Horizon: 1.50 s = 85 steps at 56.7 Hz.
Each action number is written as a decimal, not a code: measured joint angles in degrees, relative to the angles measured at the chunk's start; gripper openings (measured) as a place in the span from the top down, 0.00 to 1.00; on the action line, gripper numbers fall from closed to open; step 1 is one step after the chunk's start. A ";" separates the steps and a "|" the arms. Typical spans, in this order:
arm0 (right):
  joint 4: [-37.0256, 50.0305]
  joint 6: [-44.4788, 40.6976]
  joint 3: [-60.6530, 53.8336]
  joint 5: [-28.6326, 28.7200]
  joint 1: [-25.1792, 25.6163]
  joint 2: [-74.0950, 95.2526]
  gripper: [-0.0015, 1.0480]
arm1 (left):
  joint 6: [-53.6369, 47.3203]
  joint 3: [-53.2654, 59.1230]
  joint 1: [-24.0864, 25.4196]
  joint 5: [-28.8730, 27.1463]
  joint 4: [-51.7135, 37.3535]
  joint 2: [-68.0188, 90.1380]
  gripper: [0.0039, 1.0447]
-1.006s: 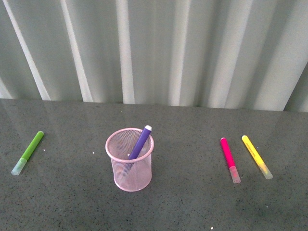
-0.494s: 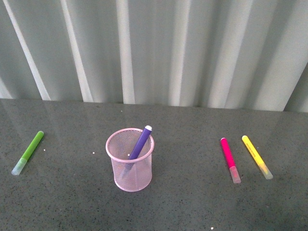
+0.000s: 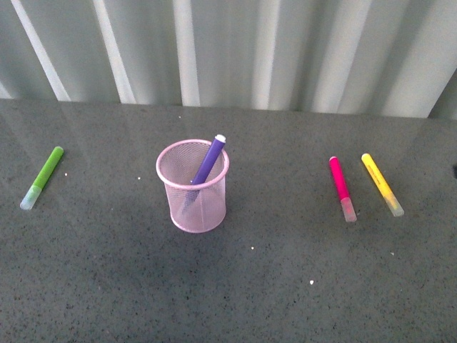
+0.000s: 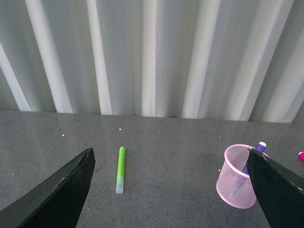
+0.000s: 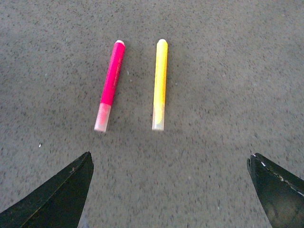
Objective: Insert purple and pink pens into pink cup
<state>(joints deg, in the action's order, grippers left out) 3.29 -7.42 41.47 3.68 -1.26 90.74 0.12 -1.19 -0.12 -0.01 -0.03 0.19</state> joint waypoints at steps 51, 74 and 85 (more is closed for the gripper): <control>-2.16 10.82 39.04 0.57 -7.37 43.63 0.07 | 0.00 0.00 0.00 -0.02 0.00 0.00 0.06; -2.86 12.79 41.42 1.55 -8.28 45.72 0.07 | 0.00 0.00 0.00 -0.02 0.00 0.00 0.06; -2.78 13.64 41.42 1.31 -8.87 46.77 0.07 | 0.00 0.00 0.00 0.00 0.00 0.00 0.06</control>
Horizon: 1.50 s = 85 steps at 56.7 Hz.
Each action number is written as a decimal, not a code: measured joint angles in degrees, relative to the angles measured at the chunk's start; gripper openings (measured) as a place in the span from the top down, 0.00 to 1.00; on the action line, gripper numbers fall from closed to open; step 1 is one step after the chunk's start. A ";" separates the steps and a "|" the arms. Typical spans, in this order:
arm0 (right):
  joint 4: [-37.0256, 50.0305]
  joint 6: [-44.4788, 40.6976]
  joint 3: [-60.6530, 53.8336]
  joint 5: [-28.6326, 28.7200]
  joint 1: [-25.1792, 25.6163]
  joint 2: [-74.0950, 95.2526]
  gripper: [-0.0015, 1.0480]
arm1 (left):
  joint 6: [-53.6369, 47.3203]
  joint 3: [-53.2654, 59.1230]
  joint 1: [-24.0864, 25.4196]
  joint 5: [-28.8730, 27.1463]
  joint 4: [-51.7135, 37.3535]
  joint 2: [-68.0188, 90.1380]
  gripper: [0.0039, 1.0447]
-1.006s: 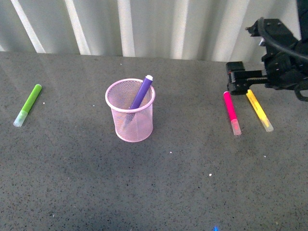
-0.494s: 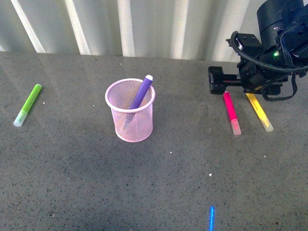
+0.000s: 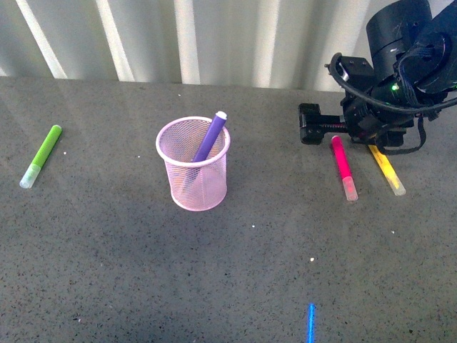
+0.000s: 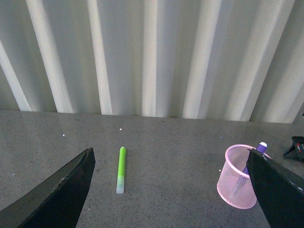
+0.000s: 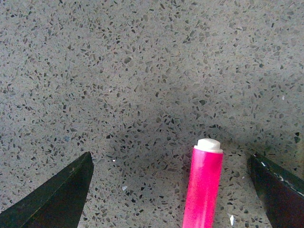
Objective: Insert purple and pink pens into pink cup
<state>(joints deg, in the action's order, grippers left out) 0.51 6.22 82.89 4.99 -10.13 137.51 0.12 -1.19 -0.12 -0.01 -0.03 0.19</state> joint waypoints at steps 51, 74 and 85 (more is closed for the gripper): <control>-4.87 0.70 1.68 -2.69 -0.55 0.94 0.67 | 0.00 0.00 0.00 0.00 0.00 0.00 0.06; 2.97 -0.68 -2.29 -6.71 -0.52 -0.31 0.89 | 0.00 0.00 0.00 0.00 0.00 0.00 0.06; 19.54 -4.44 -9.11 -8.24 -1.36 -4.48 0.89 | 0.00 0.00 0.00 -0.02 0.00 0.00 0.06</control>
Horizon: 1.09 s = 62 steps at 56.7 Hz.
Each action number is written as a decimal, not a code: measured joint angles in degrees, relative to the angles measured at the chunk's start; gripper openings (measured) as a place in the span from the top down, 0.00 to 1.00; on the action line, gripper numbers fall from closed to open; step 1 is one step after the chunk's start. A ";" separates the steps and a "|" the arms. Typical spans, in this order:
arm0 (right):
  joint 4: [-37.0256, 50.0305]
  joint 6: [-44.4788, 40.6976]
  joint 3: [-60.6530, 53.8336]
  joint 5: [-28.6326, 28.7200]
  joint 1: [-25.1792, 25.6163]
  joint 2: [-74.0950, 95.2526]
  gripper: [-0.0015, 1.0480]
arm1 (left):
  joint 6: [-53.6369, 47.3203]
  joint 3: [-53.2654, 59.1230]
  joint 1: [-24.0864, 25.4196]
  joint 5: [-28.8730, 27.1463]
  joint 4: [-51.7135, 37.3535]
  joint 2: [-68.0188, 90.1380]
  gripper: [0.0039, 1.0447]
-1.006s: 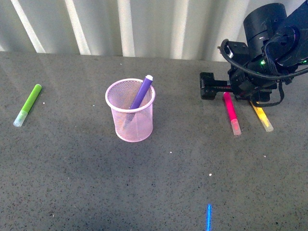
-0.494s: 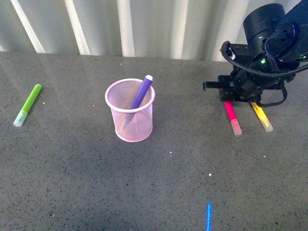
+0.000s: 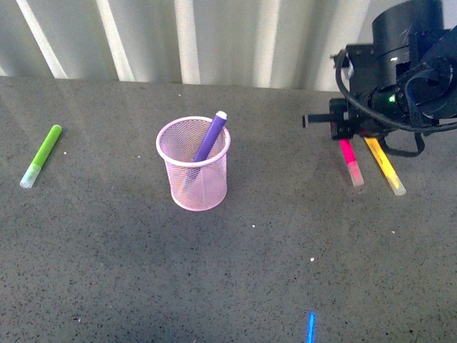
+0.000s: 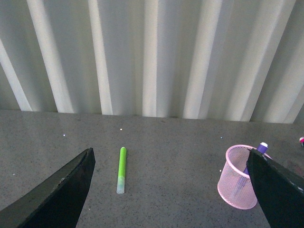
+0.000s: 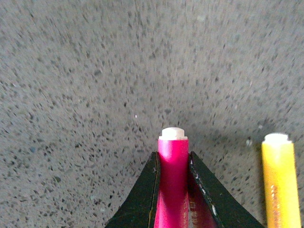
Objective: Insert purple and pink pens into pink cup
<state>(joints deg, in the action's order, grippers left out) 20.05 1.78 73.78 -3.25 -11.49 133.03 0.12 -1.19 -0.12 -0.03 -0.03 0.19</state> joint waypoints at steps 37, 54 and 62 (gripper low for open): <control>31.85 3.91 -7.21 13.11 -17.64 -14.64 0.89 | 0.00 0.00 0.00 0.02 0.00 0.00 0.06; 27.91 4.94 -5.55 13.92 -20.50 -9.40 0.89 | 0.00 0.00 0.00 0.00 0.00 0.00 0.06; 27.45 5.66 -4.76 14.36 -20.61 -7.85 0.89 | 0.00 0.00 0.00 0.02 0.00 0.00 0.06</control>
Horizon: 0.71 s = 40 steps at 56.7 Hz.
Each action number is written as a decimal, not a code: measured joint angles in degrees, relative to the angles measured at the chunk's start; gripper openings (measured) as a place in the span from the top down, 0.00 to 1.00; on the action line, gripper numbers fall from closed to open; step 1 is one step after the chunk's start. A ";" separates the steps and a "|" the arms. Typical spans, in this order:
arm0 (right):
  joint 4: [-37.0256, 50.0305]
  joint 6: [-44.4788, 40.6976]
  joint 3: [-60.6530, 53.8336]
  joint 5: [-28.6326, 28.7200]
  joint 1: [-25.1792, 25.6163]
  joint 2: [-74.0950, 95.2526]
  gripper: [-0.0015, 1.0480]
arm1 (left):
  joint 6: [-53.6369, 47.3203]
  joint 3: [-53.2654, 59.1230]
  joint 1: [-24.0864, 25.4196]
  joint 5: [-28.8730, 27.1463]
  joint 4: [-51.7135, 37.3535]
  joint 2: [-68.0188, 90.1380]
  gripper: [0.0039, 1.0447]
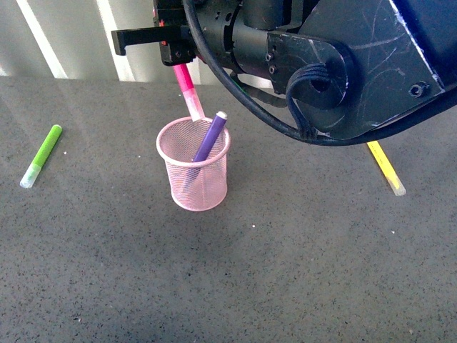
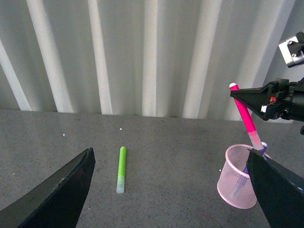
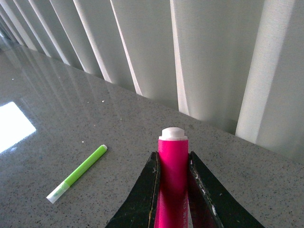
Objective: Insert purple and pink pens into pink cup
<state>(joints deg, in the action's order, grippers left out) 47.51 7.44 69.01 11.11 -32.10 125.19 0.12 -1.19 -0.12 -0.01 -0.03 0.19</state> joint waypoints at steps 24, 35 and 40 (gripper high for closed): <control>-0.22 0.81 1.88 0.17 -0.24 3.76 0.89 | 0.00 0.00 0.00 0.00 0.00 0.00 0.06; -0.22 0.76 2.73 -0.55 -0.52 4.61 0.89 | 0.00 0.00 0.00 0.00 0.00 0.00 0.06; -0.59 0.76 2.75 -1.09 -0.70 4.68 0.89 | 0.00 0.00 0.00 -0.02 0.00 0.00 0.06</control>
<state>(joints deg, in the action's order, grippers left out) 46.92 8.21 71.77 10.02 -32.80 129.86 0.12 -1.19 -0.12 -0.03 -0.03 0.19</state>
